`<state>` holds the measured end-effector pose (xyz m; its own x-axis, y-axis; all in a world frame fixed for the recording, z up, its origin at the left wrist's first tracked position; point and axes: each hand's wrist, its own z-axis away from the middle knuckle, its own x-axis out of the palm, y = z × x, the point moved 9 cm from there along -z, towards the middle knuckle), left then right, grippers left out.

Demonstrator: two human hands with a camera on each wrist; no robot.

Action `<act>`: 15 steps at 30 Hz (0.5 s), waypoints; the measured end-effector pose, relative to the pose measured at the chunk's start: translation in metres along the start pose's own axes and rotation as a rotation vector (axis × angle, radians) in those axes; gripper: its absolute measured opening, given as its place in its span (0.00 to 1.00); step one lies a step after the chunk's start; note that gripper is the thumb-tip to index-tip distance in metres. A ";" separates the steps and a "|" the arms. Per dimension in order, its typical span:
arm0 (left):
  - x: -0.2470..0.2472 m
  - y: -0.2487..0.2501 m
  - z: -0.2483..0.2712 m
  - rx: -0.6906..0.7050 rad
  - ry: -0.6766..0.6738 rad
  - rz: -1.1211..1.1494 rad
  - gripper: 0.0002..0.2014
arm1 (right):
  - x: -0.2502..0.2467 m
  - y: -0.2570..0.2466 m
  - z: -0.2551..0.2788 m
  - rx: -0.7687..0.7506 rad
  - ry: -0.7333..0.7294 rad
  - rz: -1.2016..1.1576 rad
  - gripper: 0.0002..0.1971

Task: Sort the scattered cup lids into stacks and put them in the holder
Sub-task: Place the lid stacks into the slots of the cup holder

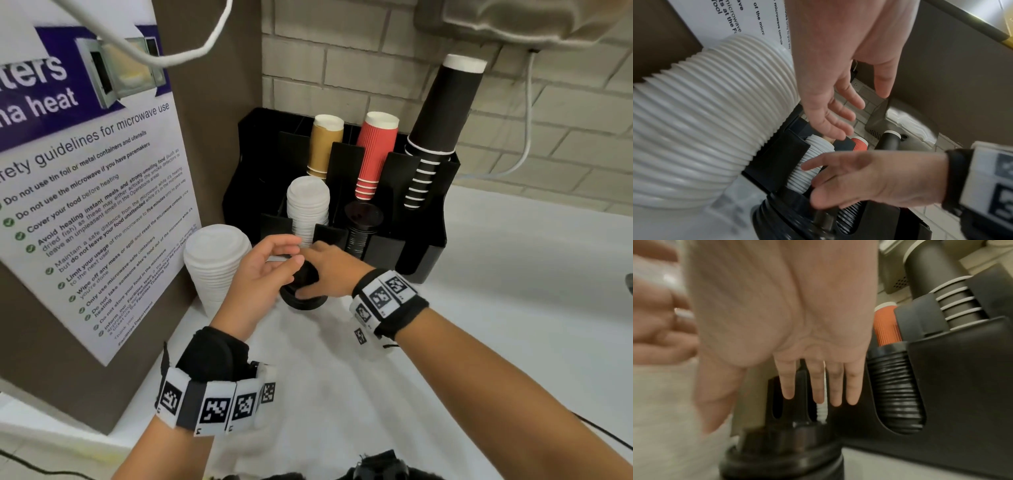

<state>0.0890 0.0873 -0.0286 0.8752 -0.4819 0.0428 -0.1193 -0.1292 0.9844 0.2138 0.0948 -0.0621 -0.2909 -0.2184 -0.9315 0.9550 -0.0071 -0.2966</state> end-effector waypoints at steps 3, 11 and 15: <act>-0.003 -0.002 0.003 -0.007 0.005 0.002 0.12 | 0.017 0.004 -0.009 0.046 -0.056 -0.007 0.46; -0.009 -0.006 0.005 -0.018 0.025 0.011 0.11 | 0.030 0.013 -0.020 0.086 -0.063 -0.080 0.46; -0.008 -0.005 0.004 0.015 0.030 -0.026 0.12 | -0.004 0.018 -0.005 0.026 0.122 -0.315 0.42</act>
<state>0.0811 0.0881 -0.0345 0.8918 -0.4519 0.0221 -0.1026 -0.1544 0.9827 0.2321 0.1005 -0.0652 -0.5755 -0.0829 -0.8136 0.8176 -0.0814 -0.5700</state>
